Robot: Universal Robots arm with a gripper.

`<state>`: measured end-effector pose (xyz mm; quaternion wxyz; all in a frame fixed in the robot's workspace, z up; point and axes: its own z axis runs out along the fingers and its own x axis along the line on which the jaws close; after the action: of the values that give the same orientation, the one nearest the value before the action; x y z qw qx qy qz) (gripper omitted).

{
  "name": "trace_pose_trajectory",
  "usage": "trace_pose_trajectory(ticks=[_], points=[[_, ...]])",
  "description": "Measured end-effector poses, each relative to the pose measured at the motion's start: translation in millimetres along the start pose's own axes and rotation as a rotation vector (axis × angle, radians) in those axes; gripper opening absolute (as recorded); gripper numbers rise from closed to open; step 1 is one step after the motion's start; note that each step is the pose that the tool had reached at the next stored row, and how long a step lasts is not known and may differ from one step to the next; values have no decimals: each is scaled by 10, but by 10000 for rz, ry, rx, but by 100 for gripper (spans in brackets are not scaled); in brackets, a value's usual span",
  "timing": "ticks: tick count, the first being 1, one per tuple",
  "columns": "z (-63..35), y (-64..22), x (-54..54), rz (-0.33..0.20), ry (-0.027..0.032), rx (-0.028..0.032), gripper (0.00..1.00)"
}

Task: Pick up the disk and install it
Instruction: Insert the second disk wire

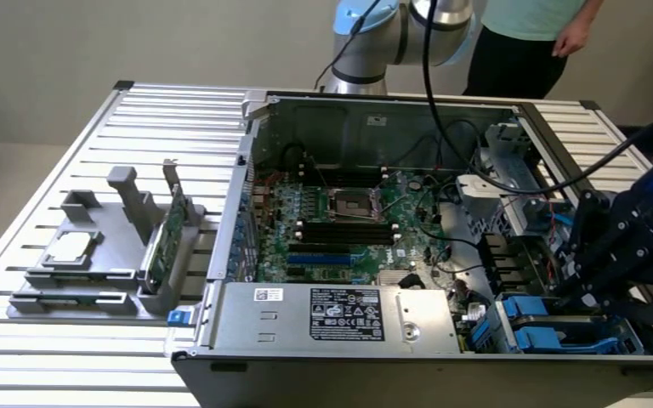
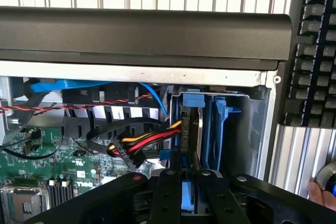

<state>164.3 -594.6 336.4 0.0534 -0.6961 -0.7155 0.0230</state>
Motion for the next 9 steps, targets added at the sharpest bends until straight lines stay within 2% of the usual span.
trace_pose_trajectory(ticks=[4, 6, 7, 8, 9], points=[[-3, 0, -24, -27, 169, -4, 18], [-10, -2, -33, -37, 240, -5, 31], [-18, -3, -36, -44, 261, -5, 31], [-29, -5, -38, -55, 274, -5, 37], [-39, -10, -40, -69, 287, -5, 37]])
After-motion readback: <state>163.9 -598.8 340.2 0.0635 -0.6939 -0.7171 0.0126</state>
